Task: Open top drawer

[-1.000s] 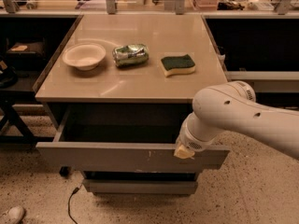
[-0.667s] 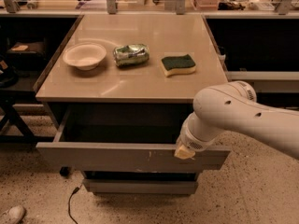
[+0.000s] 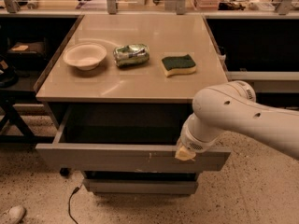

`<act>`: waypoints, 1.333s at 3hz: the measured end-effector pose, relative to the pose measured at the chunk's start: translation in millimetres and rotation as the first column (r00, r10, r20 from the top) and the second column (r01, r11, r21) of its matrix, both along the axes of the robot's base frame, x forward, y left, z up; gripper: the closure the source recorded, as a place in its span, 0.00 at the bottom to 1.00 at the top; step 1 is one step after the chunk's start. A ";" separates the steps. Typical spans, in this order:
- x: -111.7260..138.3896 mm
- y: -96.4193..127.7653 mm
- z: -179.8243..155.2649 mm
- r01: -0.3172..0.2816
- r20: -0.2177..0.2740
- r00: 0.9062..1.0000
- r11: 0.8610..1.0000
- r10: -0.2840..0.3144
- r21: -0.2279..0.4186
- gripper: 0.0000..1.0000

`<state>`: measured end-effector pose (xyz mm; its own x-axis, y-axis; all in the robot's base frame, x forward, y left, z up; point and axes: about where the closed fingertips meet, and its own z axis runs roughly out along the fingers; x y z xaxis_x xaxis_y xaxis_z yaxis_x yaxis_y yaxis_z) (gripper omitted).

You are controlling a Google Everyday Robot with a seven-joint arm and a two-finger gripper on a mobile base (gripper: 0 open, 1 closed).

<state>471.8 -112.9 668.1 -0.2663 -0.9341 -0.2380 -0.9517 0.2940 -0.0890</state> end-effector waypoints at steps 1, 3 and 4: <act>-0.6 2.6 1.1 0.000 0.000 1.000 1.000 0.000 0.000 1.00; -6.8 2.3 2.4 0.000 -0.012 1.000 1.000 -0.001 -0.011 1.00; -13.9 2.0 2.6 0.012 -0.019 1.000 1.000 -0.012 -0.011 1.00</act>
Offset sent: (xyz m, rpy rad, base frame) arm -0.0760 -0.0404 -0.0614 -0.1426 0.1782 0.0271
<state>457.9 -110.9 670.7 -0.2821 -0.9331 -0.2229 -0.9495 0.3048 -0.0744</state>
